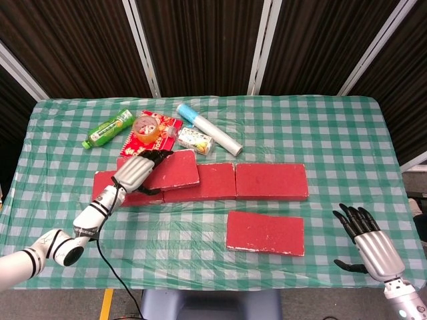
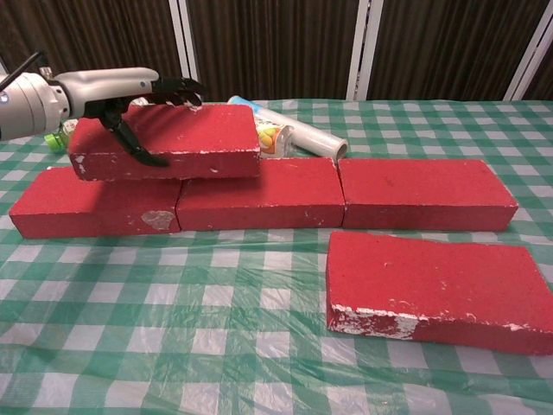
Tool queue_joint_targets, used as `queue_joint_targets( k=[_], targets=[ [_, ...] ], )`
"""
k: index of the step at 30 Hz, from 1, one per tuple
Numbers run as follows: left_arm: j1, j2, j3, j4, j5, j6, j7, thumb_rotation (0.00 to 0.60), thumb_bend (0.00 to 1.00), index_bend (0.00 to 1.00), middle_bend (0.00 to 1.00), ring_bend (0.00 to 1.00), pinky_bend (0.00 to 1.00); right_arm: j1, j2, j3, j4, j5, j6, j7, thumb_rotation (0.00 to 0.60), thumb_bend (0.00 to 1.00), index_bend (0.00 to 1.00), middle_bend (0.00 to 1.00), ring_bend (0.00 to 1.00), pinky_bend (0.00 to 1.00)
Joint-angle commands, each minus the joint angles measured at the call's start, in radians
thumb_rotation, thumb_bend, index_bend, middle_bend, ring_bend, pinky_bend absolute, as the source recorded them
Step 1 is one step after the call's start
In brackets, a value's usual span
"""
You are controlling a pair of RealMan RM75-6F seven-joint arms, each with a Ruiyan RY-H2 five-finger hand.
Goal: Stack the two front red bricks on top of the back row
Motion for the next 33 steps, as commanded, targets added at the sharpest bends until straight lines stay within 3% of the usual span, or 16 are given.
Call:
queue_joint_targets(
  k=[1,14,21,28,33],
  targets=[
    [0.0,-0.014,0.016,0.014,0.018,0.007,-0.026,0.6,0.25,0.0,0.14,0.46,0.7,0.0,0.0,0.0,0.0,0.0,0.0,0.001,0.6,0.08,0.0,0.0,0.0,0.0],
    [-0.014,-0.056,0.047,0.054,0.056,0.02,-0.061,0.6,0.25,0.0,0.14,0.45,0.67,-0.002,0.003,0.001,-0.001,0.002,0.001,0.006,0.6,0.08,0.0,0.0,0.0,0.0],
    [-0.02,-0.071,0.056,0.082,0.059,0.016,-0.084,0.6,0.25,0.0,0.14,0.41,0.6,-0.002,0.002,0.003,-0.002,0.005,-0.001,0.003,0.6,0.08,0.0,0.0,0.0,0.0],
    [-0.022,-0.071,0.063,0.092,0.061,0.018,-0.099,0.6,0.25,0.0,0.13,0.25,0.43,-0.002,0.001,0.004,-0.004,0.008,-0.005,-0.003,0.6,0.08,0.0,0.0,0.0,0.0],
    [-0.024,-0.07,0.067,0.094,0.064,0.019,-0.108,0.6,0.25,0.0,0.12,0.18,0.37,-0.002,0.0,0.005,-0.005,0.01,-0.006,-0.006,0.6,0.08,0.0,0.0,0.0,0.0]
  ],
)
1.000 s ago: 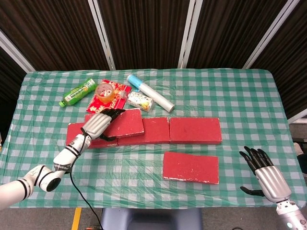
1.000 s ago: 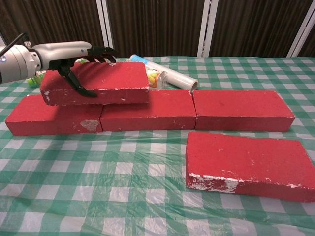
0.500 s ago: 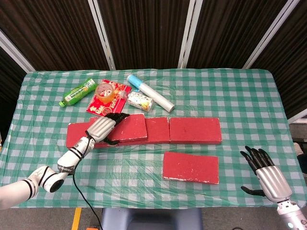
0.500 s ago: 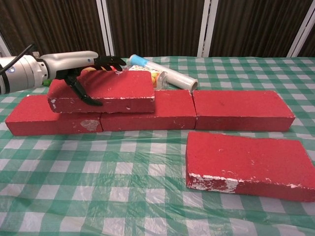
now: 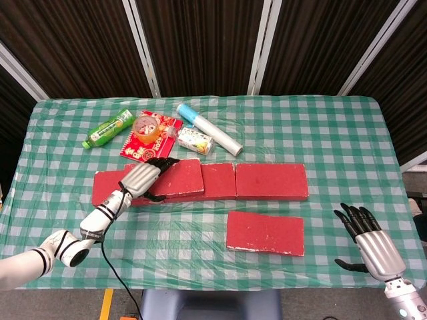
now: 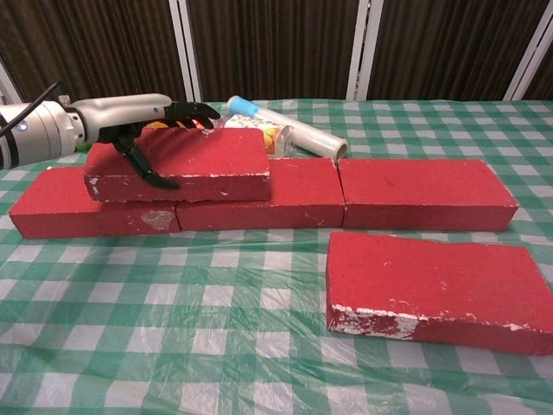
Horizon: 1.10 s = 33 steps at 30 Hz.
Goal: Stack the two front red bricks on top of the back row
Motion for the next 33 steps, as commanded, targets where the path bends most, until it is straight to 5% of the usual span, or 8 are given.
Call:
queue_joint_targets(
  k=[1,10,33],
  targets=[
    [-0.002,0.001,0.005,0.001,0.001,-0.006,-0.002,0.6,0.25,0.0,0.12,0.17,0.36,0.0,0.0,0.0,-0.001,0.0,0.0,-0.002,0.6,0.08,0.0,0.0,0.0,0.0],
    [-0.007,-0.003,0.013,0.018,0.0,-0.017,-0.02,0.6,0.25,0.0,0.05,0.01,0.29,-0.003,0.0,0.001,-0.004,0.003,0.001,-0.007,0.6,0.08,0.0,0.0,0.0,0.0],
    [-0.009,0.004,0.024,0.01,-0.006,-0.02,-0.007,0.6,0.24,0.0,0.0,0.0,0.15,-0.002,-0.003,0.002,-0.005,0.006,-0.004,-0.015,0.6,0.08,0.0,0.0,0.0,0.0]
  ],
)
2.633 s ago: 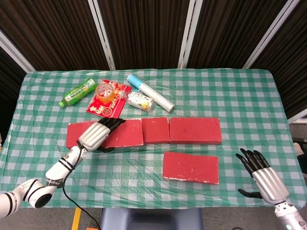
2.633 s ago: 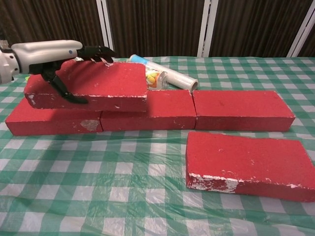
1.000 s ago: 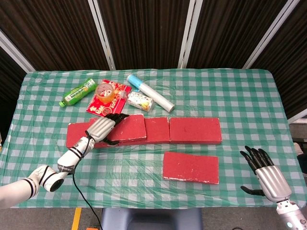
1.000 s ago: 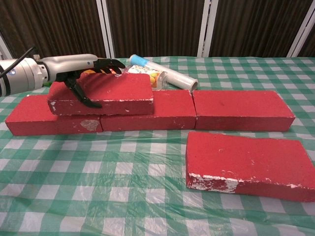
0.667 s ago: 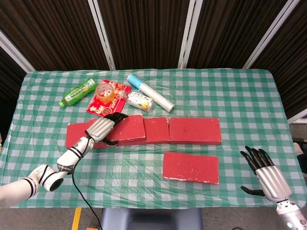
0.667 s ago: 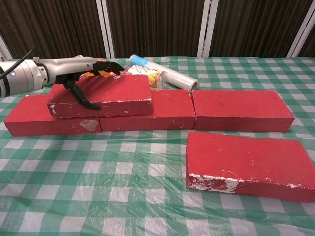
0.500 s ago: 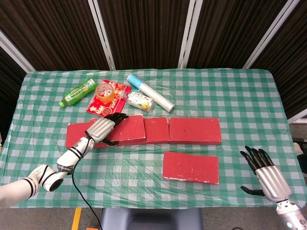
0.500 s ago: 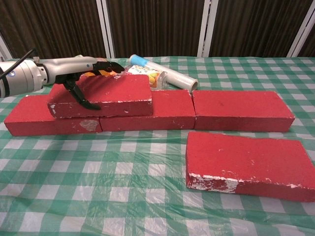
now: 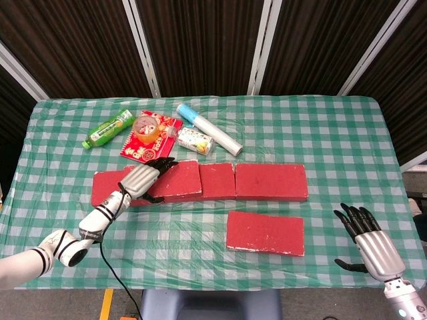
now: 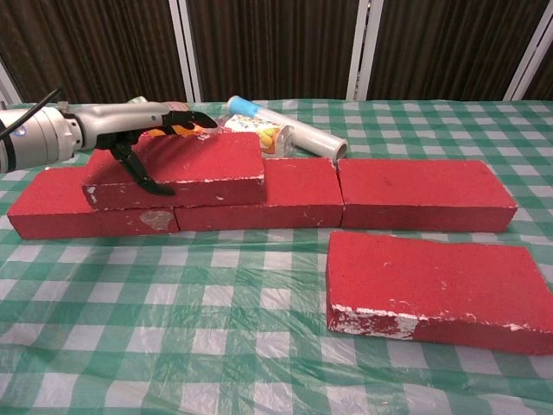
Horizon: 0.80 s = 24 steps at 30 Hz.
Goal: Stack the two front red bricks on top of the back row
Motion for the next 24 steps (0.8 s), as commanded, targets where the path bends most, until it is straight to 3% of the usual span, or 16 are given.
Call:
queue_joint_targets(
  k=[1,24],
  targets=[
    [0.0,0.002,0.0,-0.002,-0.002,-0.001,0.0,0.6,0.24,0.0,0.0,0.0,0.15,0.0,0.0,0.001,0.0,0.002,-0.001,-0.001,0.6,0.08,0.0,0.0,0.0,0.0],
    [0.009,0.028,0.001,-0.054,-0.002,0.022,0.041,0.6,0.22,0.0,0.0,0.0,0.09,0.001,-0.004,0.003,-0.002,0.004,-0.003,-0.01,0.6,0.08,0.0,0.0,0.0,0.0]
  ],
)
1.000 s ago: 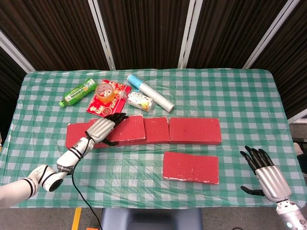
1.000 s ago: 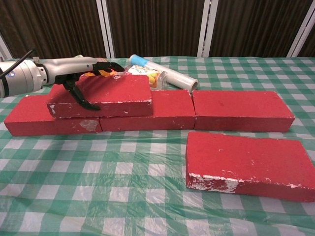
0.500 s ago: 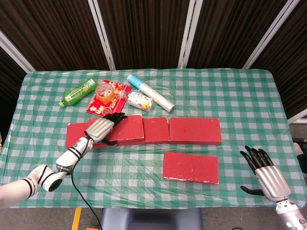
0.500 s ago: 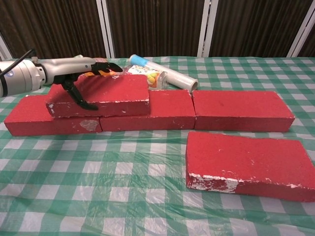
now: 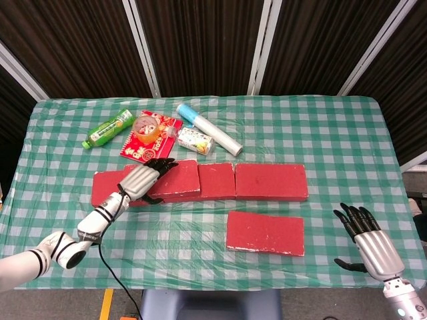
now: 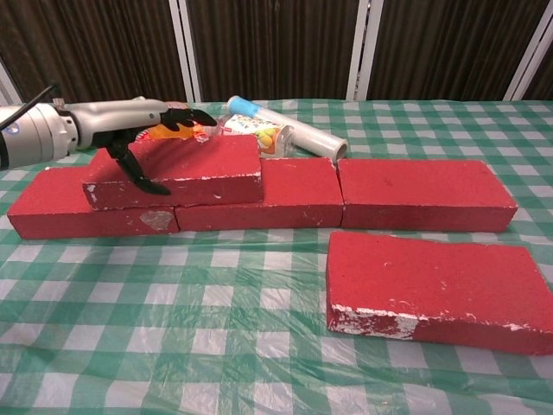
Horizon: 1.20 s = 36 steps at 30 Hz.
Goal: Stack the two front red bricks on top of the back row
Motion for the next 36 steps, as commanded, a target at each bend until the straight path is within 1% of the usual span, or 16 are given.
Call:
queue_joint_targets(
  k=[1,3,4,5,7,9,11,14,16,18,22,25,31,34,36],
  targets=[
    [0.003,0.004,-0.001,-0.006,0.004,0.009,0.001,0.6,0.22,0.0,0.0,0.0,0.09,0.0,-0.001,0.0,0.001,-0.001,0.0,0.0,0.6,0.08,0.0,0.0,0.0,0.0],
    [0.023,0.028,0.0,-0.039,0.028,0.065,0.009,0.6,0.22,0.0,0.0,0.0,0.08,0.004,-0.005,-0.001,0.008,-0.014,0.003,0.01,0.6,0.08,0.0,0.0,0.0,0.0],
    [0.052,0.059,0.011,-0.072,0.06,0.133,0.035,0.6,0.22,0.0,0.0,0.0,0.08,0.008,-0.009,-0.005,0.011,-0.025,0.001,0.025,0.6,0.08,0.0,0.0,0.0,0.0],
    [0.112,0.099,0.041,-0.12,0.105,0.238,0.067,0.6,0.22,0.0,0.0,0.0,0.08,0.016,-0.018,-0.005,0.017,-0.037,-0.001,0.048,0.6,0.08,0.0,0.0,0.0,0.0],
    [0.201,0.139,0.1,-0.161,0.16,0.361,0.12,0.6,0.23,0.0,0.0,0.0,0.08,0.028,-0.039,-0.004,0.035,-0.048,-0.008,0.091,0.6,0.08,0.0,0.0,0.0,0.0],
    [0.287,0.142,0.148,-0.144,0.186,0.459,0.221,0.6,0.23,0.0,0.0,0.0,0.07,0.042,-0.067,-0.006,0.047,-0.054,-0.023,0.131,0.6,0.08,0.0,0.0,0.0,0.0],
    [0.365,0.123,0.178,-0.115,0.192,0.542,0.297,0.6,0.23,0.0,0.0,0.0,0.07,0.058,-0.09,-0.01,0.051,-0.063,-0.046,0.159,0.6,0.08,0.0,0.0,0.0,0.0],
    [0.473,0.079,0.212,-0.058,0.182,0.638,0.324,0.6,0.23,0.0,0.0,0.0,0.06,0.09,-0.119,-0.009,0.045,-0.059,-0.097,0.19,0.6,0.08,0.0,0.0,0.0,0.0],
    [0.52,0.053,0.224,-0.016,0.179,0.674,0.297,0.6,0.23,0.0,0.0,0.0,0.06,0.114,-0.136,-0.003,0.037,-0.039,-0.143,0.184,0.6,0.08,0.0,0.0,0.0,0.0],
    [0.544,0.038,0.229,0.015,0.183,0.691,0.26,0.6,0.23,0.0,0.0,0.0,0.06,0.137,-0.145,0.002,0.023,-0.018,-0.194,0.165,0.6,0.08,0.0,0.0,0.0,0.0],
    [0.567,0.016,0.226,0.076,0.206,0.721,0.195,0.6,0.23,0.0,0.0,0.0,0.06,0.182,-0.181,0.026,-0.001,0.06,-0.296,0.111,0.6,0.08,0.0,0.0,0.0,0.0],
    [0.574,0.004,0.218,0.108,0.214,0.727,0.191,0.6,0.23,0.0,0.0,0.0,0.06,0.202,-0.219,0.049,-0.004,0.119,-0.34,0.049,0.6,0.08,0.0,0.0,0.0,0.0],
    [0.581,0.005,0.203,0.117,0.222,0.727,0.17,0.6,0.23,0.0,0.0,0.0,0.06,0.253,-0.27,0.08,-0.032,0.229,-0.439,-0.051,0.6,0.08,0.0,0.0,0.0,0.0],
    [0.579,0.009,0.203,0.122,0.235,0.723,0.154,0.6,0.23,0.0,0.0,0.0,0.06,0.277,-0.286,0.089,-0.046,0.283,-0.48,-0.105,0.6,0.08,0.0,0.0,0.0,0.04],
    [0.579,0.01,0.201,0.127,0.238,0.72,0.148,0.6,0.23,0.0,0.0,0.0,0.06,0.284,-0.298,0.096,-0.05,0.314,-0.484,-0.146,0.6,0.08,0.0,0.0,0.0,0.08]
  ],
)
